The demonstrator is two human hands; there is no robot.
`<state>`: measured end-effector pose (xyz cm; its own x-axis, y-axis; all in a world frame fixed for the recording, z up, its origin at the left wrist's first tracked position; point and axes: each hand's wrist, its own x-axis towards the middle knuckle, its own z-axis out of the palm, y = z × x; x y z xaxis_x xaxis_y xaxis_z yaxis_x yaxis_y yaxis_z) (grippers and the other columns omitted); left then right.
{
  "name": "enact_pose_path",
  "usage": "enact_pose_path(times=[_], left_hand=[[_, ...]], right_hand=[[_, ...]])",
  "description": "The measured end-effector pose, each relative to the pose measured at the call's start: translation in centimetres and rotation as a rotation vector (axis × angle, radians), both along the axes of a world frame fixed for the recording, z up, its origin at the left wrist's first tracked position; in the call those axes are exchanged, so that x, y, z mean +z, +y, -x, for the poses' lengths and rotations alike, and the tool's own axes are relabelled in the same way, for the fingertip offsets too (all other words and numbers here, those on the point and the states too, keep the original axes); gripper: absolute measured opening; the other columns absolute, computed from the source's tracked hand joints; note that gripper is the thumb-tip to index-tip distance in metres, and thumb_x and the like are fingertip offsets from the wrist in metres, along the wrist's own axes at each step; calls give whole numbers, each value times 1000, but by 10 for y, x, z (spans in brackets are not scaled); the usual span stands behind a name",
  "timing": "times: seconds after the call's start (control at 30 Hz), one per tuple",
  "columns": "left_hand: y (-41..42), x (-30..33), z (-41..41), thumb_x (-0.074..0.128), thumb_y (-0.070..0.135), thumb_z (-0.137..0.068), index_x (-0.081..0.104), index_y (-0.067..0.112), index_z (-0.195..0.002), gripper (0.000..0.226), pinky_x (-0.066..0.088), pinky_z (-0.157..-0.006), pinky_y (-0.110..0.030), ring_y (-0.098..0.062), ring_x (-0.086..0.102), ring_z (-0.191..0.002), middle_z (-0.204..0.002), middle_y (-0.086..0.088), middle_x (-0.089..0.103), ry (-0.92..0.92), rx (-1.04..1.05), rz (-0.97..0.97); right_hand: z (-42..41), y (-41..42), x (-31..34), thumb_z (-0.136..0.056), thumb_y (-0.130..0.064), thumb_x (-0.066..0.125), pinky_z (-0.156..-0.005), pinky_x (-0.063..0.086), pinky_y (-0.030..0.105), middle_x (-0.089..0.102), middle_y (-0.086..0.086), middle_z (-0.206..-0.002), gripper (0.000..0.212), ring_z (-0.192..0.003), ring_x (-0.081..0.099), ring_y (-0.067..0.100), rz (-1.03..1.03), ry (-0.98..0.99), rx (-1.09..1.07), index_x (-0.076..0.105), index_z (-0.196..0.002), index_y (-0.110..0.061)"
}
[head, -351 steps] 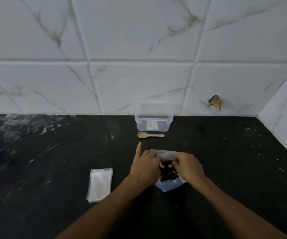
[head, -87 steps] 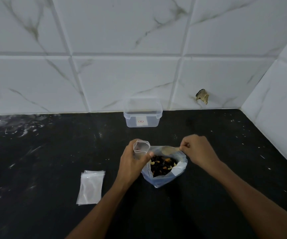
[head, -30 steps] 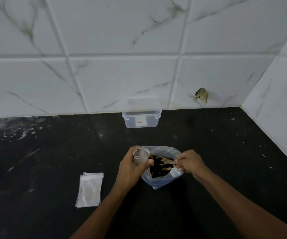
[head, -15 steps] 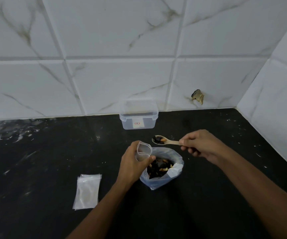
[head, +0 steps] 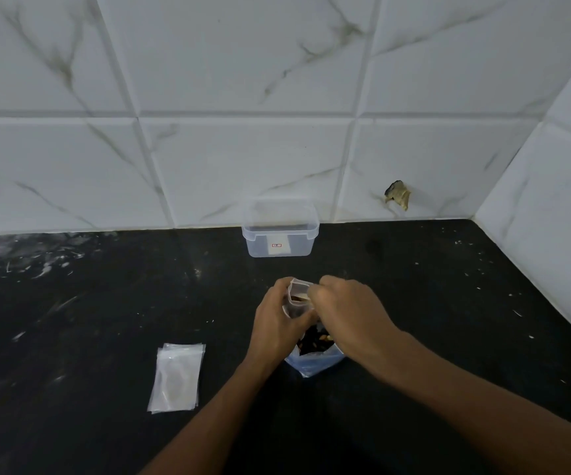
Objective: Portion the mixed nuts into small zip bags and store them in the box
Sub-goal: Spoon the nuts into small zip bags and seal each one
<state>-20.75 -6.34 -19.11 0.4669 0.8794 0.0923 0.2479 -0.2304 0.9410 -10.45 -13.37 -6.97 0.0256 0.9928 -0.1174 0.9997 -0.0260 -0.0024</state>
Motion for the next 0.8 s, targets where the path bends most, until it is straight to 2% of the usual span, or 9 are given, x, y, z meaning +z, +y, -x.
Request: enact_pose_path(times=[0.07,0.2,0.33,0.43,0.5,0.6,0.7,0.8], left_hand=[[-1,0,0,69,49,-72,56,31,-120,54,56,-93,-37,-7,63,-106,-113,8,65,-22,-1,-7],[-2,3,-2,66,55,-71,54,35,-123,57,54,-94,-33,-5,62,-109,-116,11,64,-26,-3,-28],[-4,7,-3,69,46,-74,54,38,-120,49,55,-92,-33,-5,63,-106,-113,11,65,-64,-44,-8],[-3,8,-2,74,49,-77,52,43,-117,47,55,-88,-26,1,63,-105,-113,14,66,-63,-50,12],[-1,7,3,75,44,-81,52,40,-118,43,55,-86,-26,1,63,-103,-112,14,66,-71,-29,18],[4,6,12,74,40,-85,53,42,-114,37,54,-83,-23,2,63,-103,-112,12,66,-90,-13,35],[6,6,21,74,41,-84,53,44,-113,35,51,-82,-19,3,62,-106,-114,14,65,-108,-12,56],[4,7,26,72,57,-77,55,50,-111,39,52,-83,-21,3,62,-107,-113,20,65,-123,-14,63]], right_hand=[[5,-2,5,-96,-16,53,-86,45,33,54,8,-120,27,-105,58,24,46,7,22,53,-123,-11],[3,-2,12,-95,-19,56,-87,45,29,53,6,-119,31,-104,57,19,-35,-52,65,52,-125,-12],[2,-2,14,-97,-16,52,-86,44,31,54,7,-121,29,-105,57,22,-3,-23,97,52,-125,-11],[-10,-1,22,-90,-26,64,-77,42,24,55,0,-105,24,-90,55,14,-117,29,44,59,-112,-17],[-20,-1,31,-92,-24,62,-76,45,23,59,-3,-96,13,-85,57,10,-177,152,-55,64,-103,-17],[-37,-3,42,-93,-21,61,-61,37,16,60,-9,-77,9,-67,53,2,-272,319,-180,70,-95,-20],[-55,-3,37,-91,-22,64,-54,40,16,59,-10,-67,8,-59,56,5,-256,426,-317,71,-91,-23],[-69,-1,12,-91,-20,63,-52,38,13,58,-9,-64,7,-55,54,3,-161,455,-398,70,-91,-22]])
